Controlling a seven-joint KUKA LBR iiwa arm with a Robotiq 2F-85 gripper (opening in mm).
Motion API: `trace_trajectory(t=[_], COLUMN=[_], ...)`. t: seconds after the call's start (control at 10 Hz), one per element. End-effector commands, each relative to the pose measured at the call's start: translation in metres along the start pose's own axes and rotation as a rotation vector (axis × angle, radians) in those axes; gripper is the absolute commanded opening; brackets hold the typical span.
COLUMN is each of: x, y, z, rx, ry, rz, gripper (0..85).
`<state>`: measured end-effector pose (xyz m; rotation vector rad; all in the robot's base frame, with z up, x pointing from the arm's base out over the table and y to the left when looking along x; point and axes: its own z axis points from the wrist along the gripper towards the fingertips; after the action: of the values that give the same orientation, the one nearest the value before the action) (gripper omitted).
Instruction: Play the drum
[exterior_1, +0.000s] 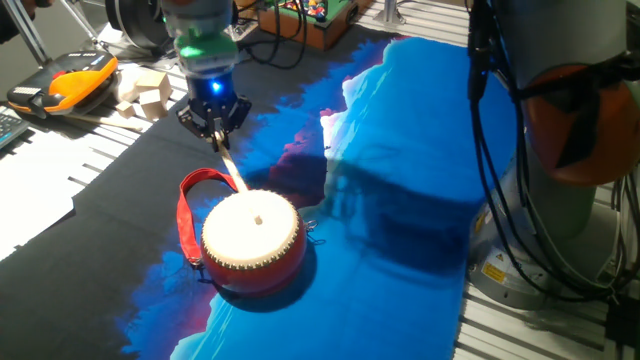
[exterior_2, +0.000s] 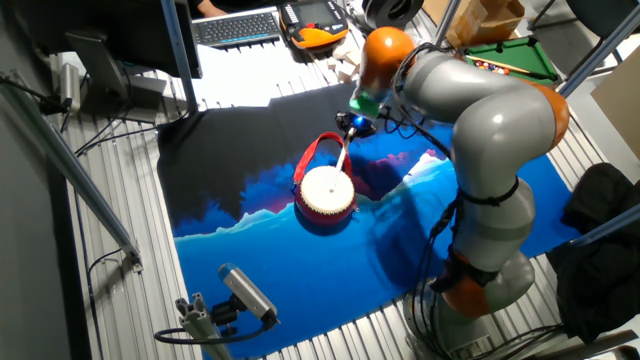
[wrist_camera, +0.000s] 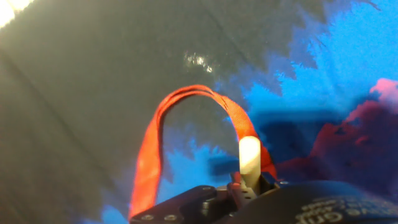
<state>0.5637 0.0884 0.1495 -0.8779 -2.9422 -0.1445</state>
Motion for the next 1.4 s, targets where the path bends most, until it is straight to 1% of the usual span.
trace_trajectory(t=[0.0,0.1,0.2,0.3,0.4,0.5,0.6,0.7,0.8,1.0,1.2,1.3], x=[0.000,-0.002,-0.005,-0.009,-0.015,-0.020,-0.025,-0.028,-0.031,-0.034,-0.037,-0.038], y=[0.000,-0.001,-0.004,-0.007,-0.012,-0.016,-0.020,-0.022,-0.024,-0.024,-0.023,-0.024], z=[0.000,0.001,0.001,0.004,0.006,0.010,0.012,0.013,0.014,0.017,0.020,0.021], rx=[0.004,0.025,0.094,0.128,0.121,0.129,0.117,0.114,0.122,0.121,0.122,0.137], ry=[0.005,-0.003,-0.009,-0.012,-0.009,-0.012,-0.010,-0.012,-0.014,-0.017,-0.027,-0.031], rz=[-0.048,-0.083,-0.171,-0.232,-0.268,-0.298,-0.298,-0.296,-0.299,-0.275,-0.247,-0.246], gripper=[0.0,0.0,0.0,0.0,0.0,0.0,0.0,0.0,0.0,0.0,34.0,34.0])
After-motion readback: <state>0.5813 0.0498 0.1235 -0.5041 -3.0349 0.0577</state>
